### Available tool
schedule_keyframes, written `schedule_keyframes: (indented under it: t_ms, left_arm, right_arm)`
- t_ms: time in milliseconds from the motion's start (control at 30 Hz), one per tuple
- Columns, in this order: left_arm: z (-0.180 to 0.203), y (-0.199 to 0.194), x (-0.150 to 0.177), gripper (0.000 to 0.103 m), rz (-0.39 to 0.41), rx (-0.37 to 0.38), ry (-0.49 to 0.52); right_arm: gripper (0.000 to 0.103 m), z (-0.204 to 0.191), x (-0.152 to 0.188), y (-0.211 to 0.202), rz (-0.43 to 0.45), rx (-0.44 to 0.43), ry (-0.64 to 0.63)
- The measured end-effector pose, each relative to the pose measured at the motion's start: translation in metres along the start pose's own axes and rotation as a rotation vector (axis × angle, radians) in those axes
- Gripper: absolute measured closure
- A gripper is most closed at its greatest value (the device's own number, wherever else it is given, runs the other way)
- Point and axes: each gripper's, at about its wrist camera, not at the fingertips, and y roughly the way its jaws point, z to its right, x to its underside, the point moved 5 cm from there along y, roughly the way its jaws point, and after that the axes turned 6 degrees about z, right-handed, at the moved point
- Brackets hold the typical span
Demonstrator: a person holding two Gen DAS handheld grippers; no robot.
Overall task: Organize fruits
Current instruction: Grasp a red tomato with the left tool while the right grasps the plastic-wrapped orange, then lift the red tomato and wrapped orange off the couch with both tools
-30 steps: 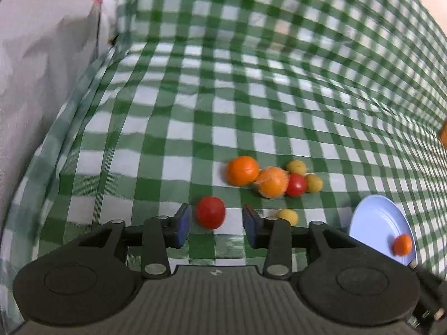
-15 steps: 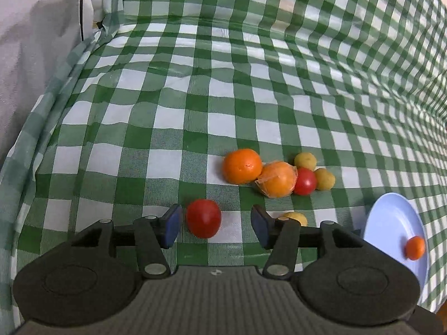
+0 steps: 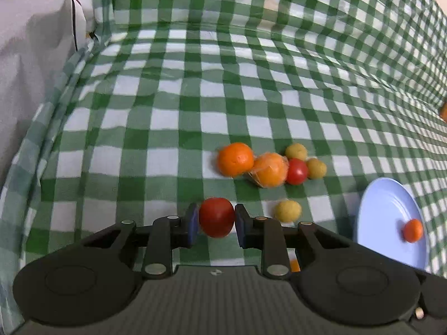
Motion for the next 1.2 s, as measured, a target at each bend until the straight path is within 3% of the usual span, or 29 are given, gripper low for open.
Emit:
schedule_keyframes:
  t_ms: [267,633,833,1200]
  left_arm:
    - [0.004,0.009,0.011,0.072,-0.075,-0.005,0.052]
    - [0.013,0.014,0.01,0.073,-0.073,-0.007,0.08]
    - [0.01,0.016,0.009,0.072,-0.079,-0.001,0.078]
    - [0.013,0.018,0.011,0.072,-0.089,-0.009,0.11]
  right_arm:
    - [0.065,-0.004,0.008,0.007,-0.054,0.002,-0.018]
    - [0.066,-0.006,0.009,0.006,-0.062,0.004,-0.032]
    - [0.068,-0.002,0.003,0.0,-0.015,0.02,-0.012]
    - [0.067,-0.007,0.011,0.008,-0.077,-0.013,-0.034]
